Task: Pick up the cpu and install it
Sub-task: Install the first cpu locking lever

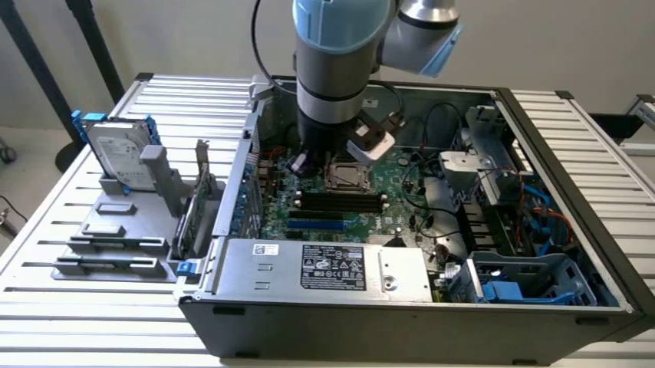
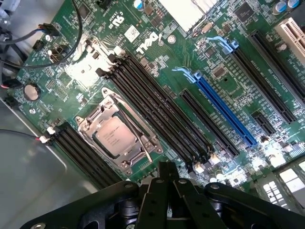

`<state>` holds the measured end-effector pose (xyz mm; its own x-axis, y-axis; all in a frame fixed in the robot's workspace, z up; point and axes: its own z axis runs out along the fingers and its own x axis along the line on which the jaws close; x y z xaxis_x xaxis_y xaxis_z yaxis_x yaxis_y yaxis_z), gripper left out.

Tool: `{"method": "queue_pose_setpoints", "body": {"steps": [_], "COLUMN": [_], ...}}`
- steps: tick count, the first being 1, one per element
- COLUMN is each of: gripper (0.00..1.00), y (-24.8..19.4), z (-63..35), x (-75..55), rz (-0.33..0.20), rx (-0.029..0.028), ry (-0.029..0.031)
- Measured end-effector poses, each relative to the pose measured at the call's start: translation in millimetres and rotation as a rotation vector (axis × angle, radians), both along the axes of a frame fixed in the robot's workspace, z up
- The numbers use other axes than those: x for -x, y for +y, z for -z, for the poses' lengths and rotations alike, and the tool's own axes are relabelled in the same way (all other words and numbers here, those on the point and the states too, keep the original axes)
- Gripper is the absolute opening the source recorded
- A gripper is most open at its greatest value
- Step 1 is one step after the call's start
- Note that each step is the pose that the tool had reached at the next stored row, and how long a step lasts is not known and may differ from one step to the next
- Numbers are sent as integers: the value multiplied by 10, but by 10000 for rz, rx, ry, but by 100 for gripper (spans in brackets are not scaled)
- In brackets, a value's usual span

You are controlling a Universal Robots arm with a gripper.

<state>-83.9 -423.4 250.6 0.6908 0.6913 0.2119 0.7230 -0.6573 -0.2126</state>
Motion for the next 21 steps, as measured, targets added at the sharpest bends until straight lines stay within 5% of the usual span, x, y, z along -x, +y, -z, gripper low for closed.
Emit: {"method": "queue_pose_setpoints", "body": {"steps": [10, 21], "gripper": [11, 11], "y": [25, 102], "z": [13, 199], "x": [-79, -83], "rz": [1, -1], "rx": [4, 2], "ry": [1, 1]}}
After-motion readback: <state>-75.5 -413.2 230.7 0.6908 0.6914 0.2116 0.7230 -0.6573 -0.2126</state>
